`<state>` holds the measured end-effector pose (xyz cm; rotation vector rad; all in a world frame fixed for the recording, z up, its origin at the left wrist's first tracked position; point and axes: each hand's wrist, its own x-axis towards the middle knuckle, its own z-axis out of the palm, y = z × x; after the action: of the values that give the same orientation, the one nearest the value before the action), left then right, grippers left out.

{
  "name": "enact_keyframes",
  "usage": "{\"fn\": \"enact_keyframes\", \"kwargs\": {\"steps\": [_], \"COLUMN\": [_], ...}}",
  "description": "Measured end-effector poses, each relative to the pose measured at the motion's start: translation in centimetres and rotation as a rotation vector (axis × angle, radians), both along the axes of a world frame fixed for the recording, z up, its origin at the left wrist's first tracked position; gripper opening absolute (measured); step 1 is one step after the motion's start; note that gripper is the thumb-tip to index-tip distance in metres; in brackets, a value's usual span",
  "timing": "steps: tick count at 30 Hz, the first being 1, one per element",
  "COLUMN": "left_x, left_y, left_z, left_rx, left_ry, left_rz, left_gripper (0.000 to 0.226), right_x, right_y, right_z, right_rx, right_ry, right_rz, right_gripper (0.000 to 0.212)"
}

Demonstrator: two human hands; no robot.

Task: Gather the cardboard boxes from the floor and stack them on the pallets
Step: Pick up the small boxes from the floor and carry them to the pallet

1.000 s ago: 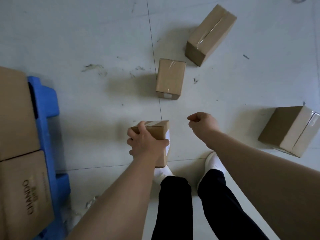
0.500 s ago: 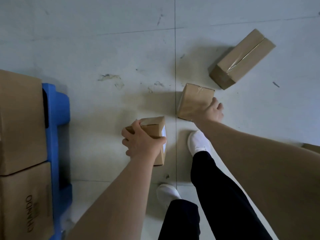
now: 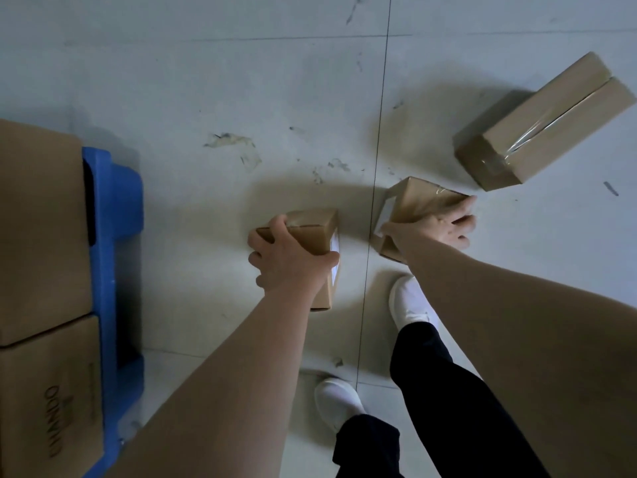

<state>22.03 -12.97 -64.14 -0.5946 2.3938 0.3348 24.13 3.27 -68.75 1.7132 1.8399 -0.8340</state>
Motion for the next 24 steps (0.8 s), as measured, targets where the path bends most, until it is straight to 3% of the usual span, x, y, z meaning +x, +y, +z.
{"fn": "enact_keyframes", "kwargs": {"steps": [4, 8, 14, 24], "left_x": [0.2, 0.4, 0.6, 2.6], "left_y": [-0.9, -2.0, -3.8, -8.8], "left_z": [1.9, 6.2, 16.0, 34.1], "left_rx": [0.005, 0.010, 0.063, 0.163], "left_ry": [-0.001, 0.015, 0.057, 0.235], "left_rz": [0.024, 0.036, 0.032, 0.091], "left_gripper": [0.096, 0.097, 0.098, 0.096], "right_x": [0.3, 1.8, 3.1, 4.5], "right_y": [0.3, 0.5, -0.2, -5.4], "right_z": [2.3, 6.9, 17.4, 35.6], "right_rx": [0.010, 0.006, -0.009, -0.040], "right_ry": [0.010, 0.007, 0.015, 0.220], "right_rz": [0.039, 0.228, 0.358, 0.569], "right_gripper": [0.137, 0.140, 0.145, 0.146]}}
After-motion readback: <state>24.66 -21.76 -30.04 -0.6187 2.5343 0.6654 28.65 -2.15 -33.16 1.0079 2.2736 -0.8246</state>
